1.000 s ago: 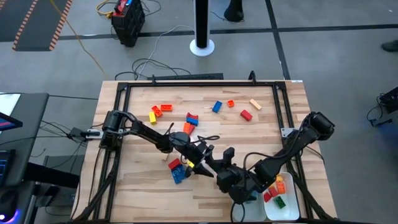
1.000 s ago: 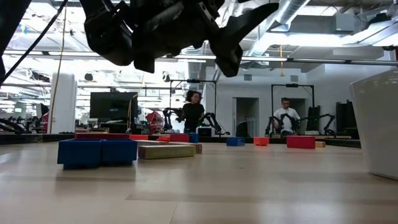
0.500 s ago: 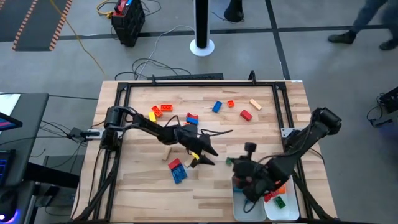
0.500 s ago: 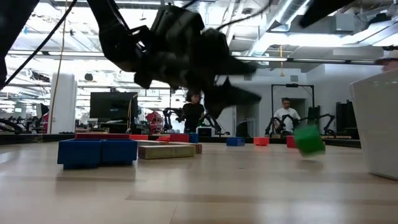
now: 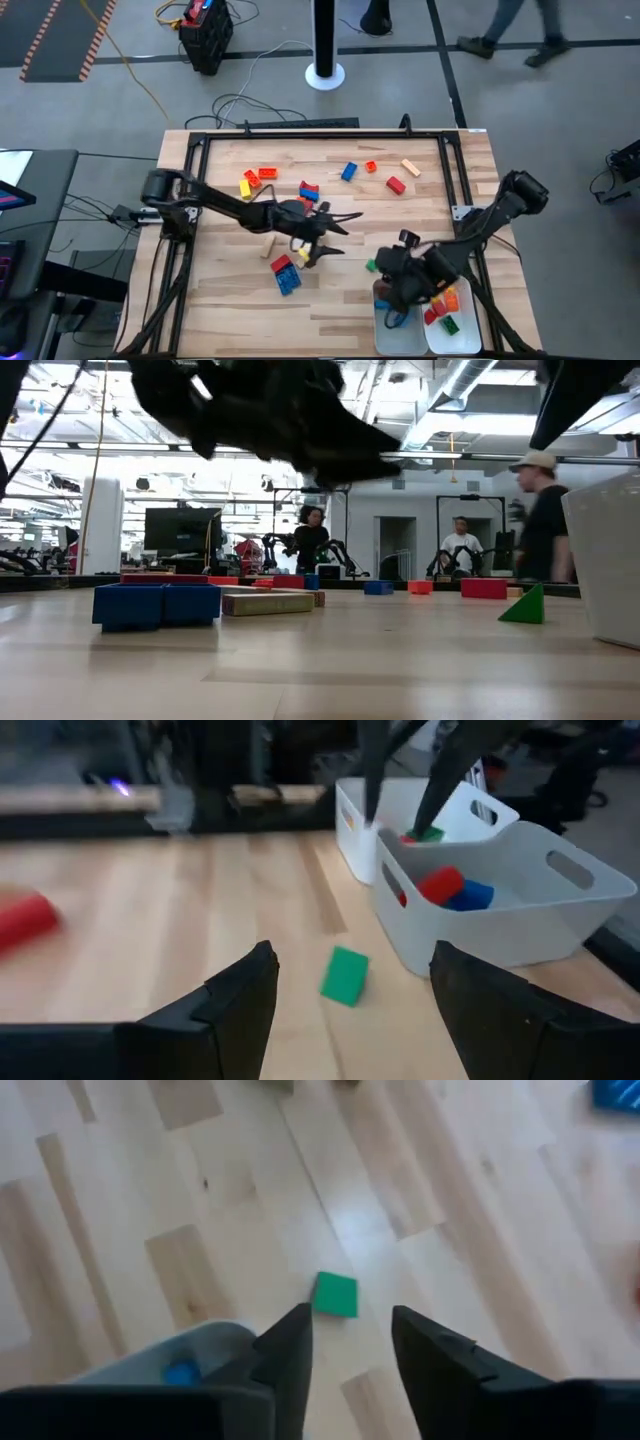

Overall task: Sort blocks by size
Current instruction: Put the small green wooden block into the white bin

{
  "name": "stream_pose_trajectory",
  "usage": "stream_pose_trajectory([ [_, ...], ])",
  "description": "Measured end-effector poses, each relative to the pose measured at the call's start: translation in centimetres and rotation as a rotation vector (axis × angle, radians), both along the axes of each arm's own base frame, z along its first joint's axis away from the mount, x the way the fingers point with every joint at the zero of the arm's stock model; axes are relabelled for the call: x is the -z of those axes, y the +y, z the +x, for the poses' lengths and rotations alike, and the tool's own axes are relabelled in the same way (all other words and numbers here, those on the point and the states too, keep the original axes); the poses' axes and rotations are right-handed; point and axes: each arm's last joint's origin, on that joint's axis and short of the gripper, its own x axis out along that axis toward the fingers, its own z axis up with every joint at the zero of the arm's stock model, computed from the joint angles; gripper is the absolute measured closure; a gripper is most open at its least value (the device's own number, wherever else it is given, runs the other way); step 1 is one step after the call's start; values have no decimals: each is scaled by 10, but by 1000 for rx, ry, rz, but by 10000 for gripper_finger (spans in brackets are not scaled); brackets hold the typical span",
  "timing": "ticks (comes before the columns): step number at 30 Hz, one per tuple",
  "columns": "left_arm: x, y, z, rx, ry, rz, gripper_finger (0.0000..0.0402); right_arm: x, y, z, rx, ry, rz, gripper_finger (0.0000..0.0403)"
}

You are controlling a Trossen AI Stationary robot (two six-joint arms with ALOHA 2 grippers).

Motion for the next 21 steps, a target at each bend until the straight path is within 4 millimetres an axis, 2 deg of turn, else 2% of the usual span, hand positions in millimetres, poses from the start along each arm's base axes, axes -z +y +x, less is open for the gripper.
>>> stream_pose_trajectory([
  [7, -40, -1, -59, -75, -102, 142, 153, 4, -34, 33, 67, 57, 220, 190],
  [11, -57, 6, -96, -113, -147, 143, 153, 18, -54, 47, 128, 143, 276, 179],
  [13, -63, 9, -113, -134, -135, 148, 153, 28, -58, 53, 129, 192, 309, 178],
  [18, -67, 13, -139, -185, -85, 157, 153, 58, -64, 67, 131, 343, 418, 177],
  [21, -69, 14, -146, -200, -66, 162, 153, 76, -67, 72, 126, 438, 465, 177],
])
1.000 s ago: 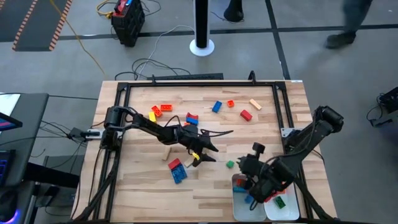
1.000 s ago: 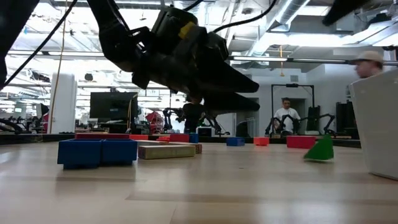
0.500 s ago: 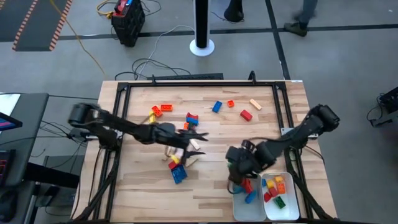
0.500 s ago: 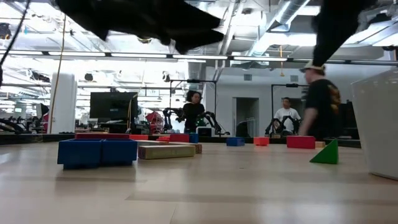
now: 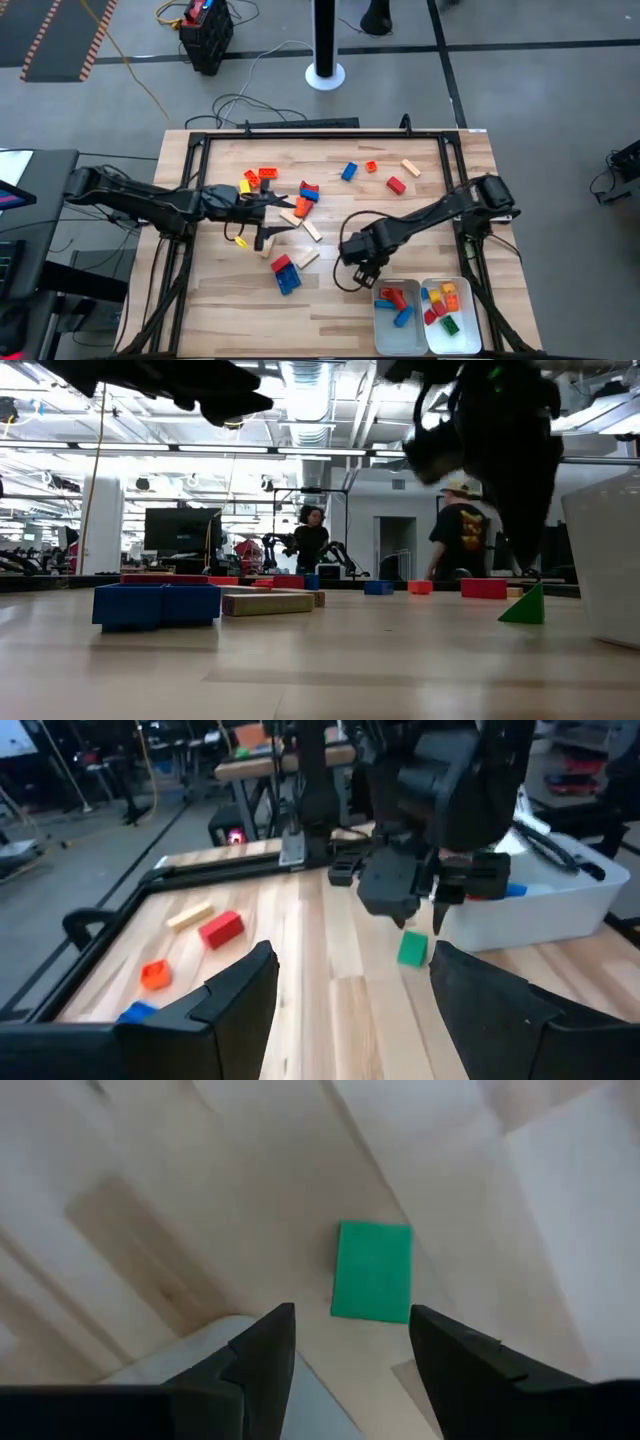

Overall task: Sort blocks by size
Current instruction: Put the small green wooden block into the white bin

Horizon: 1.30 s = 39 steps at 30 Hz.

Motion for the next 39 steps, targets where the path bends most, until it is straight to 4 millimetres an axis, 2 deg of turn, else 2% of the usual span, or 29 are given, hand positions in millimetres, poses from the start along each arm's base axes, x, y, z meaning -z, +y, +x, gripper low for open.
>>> stream_pose_trajectory([
  [3, 0, 0, -3, -5, 14, -1, 153, 13, -5, 3, -17, 75, 20, 177],
  [6, 0, 0, -3, -6, 23, -4, 153, 16, -8, 9, -47, 130, 8, 177],
  [15, 1, 0, -3, -5, 32, 5, 152, 32, -4, 32, -163, 228, -3, 177],
  [22, 2, 0, -4, -5, 42, 6, 152, 40, -3, 34, -215, 345, -15, 177],
  [30, 2, 0, -4, -5, 45, 7, 152, 38, -6, 27, -272, 423, -74, 177],
  [39, 2, 0, -4, -5, 45, 7, 152, 39, -17, 30, -269, 410, -131, 177],
])
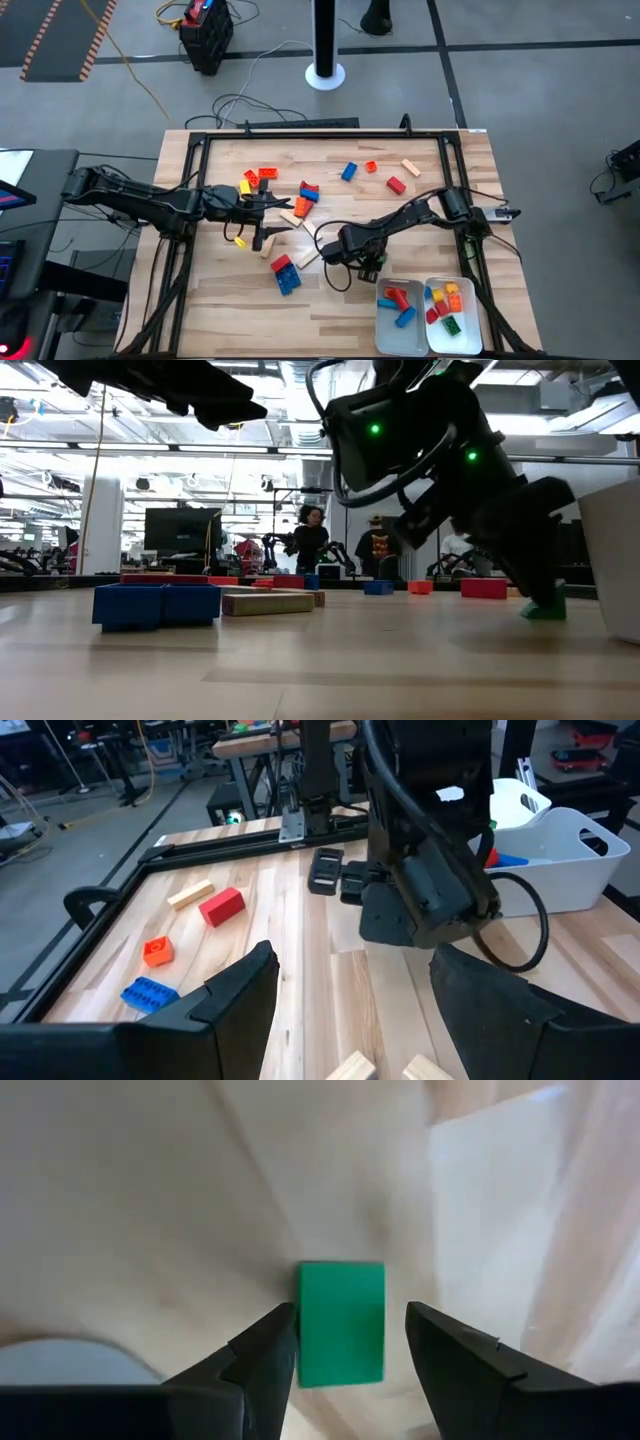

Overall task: Sort blocks by size
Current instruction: Put the small green wooden block into the white bin

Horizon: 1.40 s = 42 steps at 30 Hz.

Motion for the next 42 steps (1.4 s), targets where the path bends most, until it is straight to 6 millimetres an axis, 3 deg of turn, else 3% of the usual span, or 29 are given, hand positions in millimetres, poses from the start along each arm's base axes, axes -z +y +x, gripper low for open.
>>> stream_pose_trajectory([
  [13, 0, 0, 0, 0, 1, 4, 152, -10, -18, -5, -71, 75, -241, 194],
  [21, 0, 0, 0, 1, 8, 3, 152, -29, -2, 4, -93, 11, -202, 214],
  [34, 2, -4, -1, 17, 28, 1, 152, -9, -19, -4, 55, 96, -50, 204],
  [42, 2, -4, -1, 17, 27, 2, 152, 6, -29, -9, 71, 109, -32, 250],
])
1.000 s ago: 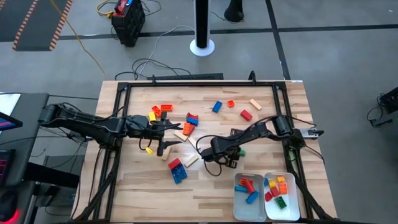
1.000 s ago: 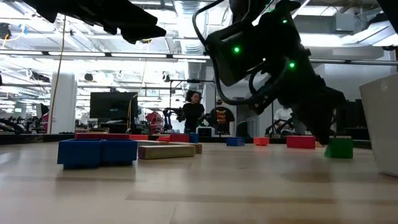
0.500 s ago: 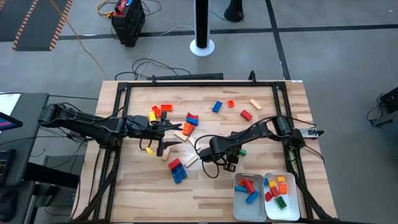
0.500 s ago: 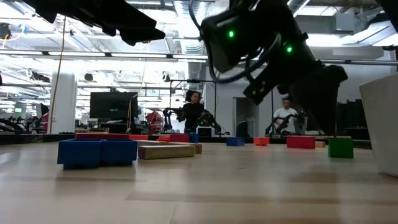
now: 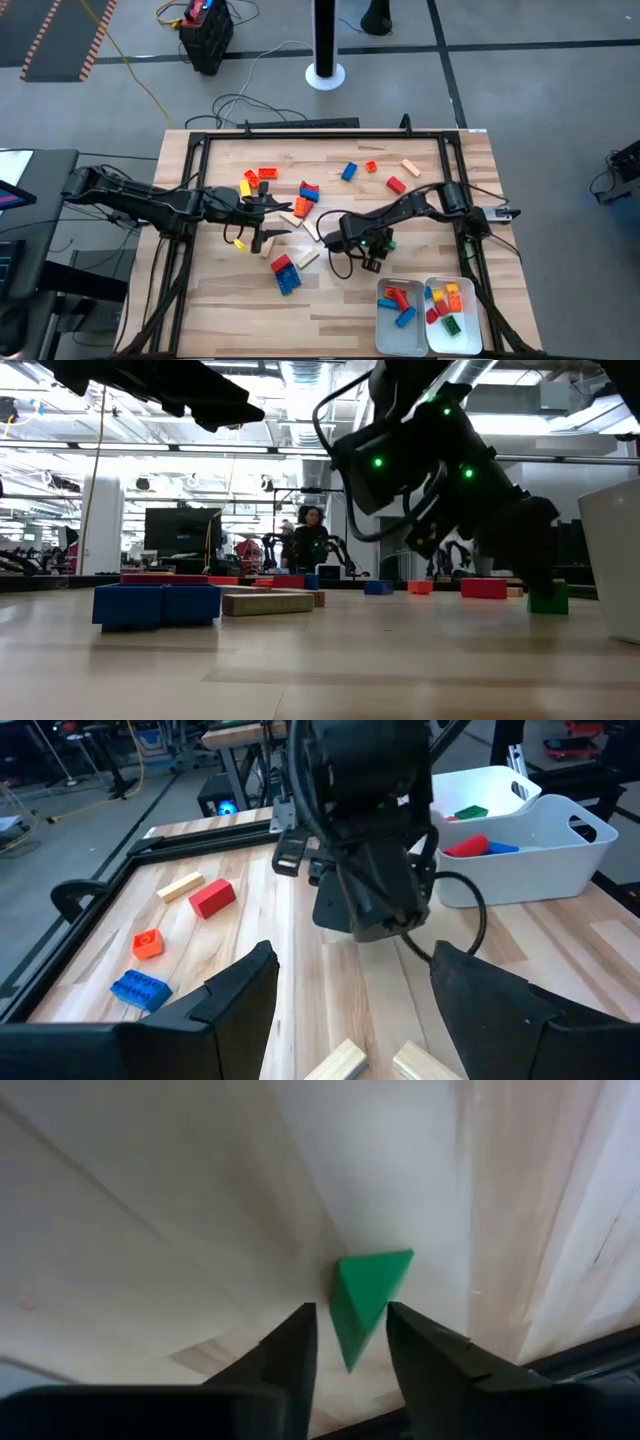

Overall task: Sort blocks by size
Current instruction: Put the small green wooden block into the white bin

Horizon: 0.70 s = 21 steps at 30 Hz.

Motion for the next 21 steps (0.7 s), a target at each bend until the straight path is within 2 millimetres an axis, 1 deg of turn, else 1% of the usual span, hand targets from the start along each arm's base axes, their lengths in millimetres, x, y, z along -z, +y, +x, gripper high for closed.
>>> stream_pose_trajectory([
  [8, 0, 0, 0, 0, 0, 0, 152, 8, -8, -7, -21, 42, 15, 359],
  [11, 0, 0, 0, 0, 0, 1, 152, 6, -8, -9, -35, 54, 23, 389],
  [16, 0, 0, 0, 2, 0, 8, 153, -2, -8, -10, -63, 109, -6, 393],
  [18, 0, 0, 0, 2, 0, 8, 153, -9, -6, -11, -68, 110, -15, 393],
  [21, 0, 0, 0, 1, 1, 7, 153, -26, -2, -12, -56, 49, -28, 393],
])
